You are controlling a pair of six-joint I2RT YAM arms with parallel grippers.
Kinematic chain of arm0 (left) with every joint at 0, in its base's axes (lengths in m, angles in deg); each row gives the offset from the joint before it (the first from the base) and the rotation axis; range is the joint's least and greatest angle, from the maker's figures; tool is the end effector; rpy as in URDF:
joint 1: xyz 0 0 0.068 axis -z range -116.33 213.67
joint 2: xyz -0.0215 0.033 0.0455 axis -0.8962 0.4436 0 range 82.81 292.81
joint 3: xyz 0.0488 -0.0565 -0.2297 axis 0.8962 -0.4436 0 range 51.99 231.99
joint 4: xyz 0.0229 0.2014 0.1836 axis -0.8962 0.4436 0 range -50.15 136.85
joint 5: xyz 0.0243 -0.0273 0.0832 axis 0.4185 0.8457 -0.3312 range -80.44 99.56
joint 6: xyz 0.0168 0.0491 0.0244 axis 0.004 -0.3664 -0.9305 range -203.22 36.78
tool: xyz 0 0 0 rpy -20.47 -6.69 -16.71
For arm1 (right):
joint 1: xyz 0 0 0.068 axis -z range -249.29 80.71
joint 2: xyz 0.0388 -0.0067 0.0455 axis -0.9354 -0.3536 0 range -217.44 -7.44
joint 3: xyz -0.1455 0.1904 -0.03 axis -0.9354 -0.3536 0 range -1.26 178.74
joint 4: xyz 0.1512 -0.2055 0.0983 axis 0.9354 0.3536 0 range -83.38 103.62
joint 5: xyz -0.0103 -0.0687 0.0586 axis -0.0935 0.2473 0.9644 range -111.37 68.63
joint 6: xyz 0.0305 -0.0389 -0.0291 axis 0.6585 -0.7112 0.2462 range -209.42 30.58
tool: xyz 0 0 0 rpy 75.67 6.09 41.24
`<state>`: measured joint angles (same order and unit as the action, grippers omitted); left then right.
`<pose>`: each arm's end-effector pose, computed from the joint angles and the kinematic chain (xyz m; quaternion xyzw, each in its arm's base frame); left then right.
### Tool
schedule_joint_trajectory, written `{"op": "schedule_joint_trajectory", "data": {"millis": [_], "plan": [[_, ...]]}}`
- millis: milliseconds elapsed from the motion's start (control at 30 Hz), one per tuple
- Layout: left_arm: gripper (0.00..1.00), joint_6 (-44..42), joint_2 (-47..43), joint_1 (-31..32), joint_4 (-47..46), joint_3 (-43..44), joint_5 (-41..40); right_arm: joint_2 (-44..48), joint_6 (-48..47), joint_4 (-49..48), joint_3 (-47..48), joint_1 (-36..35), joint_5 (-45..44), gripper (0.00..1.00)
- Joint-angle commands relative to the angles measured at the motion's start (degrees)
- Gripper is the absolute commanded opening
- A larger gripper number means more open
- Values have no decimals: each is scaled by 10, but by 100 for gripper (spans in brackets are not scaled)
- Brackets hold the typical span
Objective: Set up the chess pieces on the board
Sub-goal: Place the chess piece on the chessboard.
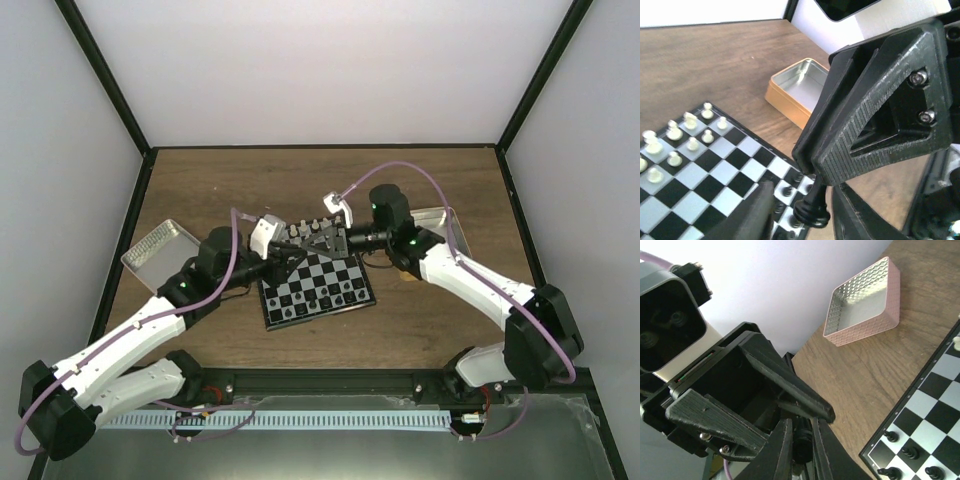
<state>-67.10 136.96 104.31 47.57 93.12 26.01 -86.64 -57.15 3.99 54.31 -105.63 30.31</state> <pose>0.1858 -0.1746 0.2615 0.2524 0.7786 -0.3709 0.4388 0.2464 0.2208 0.2570 -0.2731 0.7325 0.5840 0.2187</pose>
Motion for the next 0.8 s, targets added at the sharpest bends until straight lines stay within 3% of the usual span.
{"op": "schedule_joint_trajectory", "data": {"millis": [0,167,400,567,767], "plan": [[40,2,-8,-1,-4,0,-54,12,7,-13,1,1,-71,4],[60,23,-50,-1,28,-3,-139,9,-29,-12,-11,-8,-191,4],[72,59,-164,-1,80,2,-335,-2,-100,2,-16,-78,-353,4],[75,68,-220,-1,99,17,-438,-8,-141,2,-20,-135,-401,4],[76,103,-226,-1,127,23,-512,-29,-186,8,-26,-213,-455,4]]}}
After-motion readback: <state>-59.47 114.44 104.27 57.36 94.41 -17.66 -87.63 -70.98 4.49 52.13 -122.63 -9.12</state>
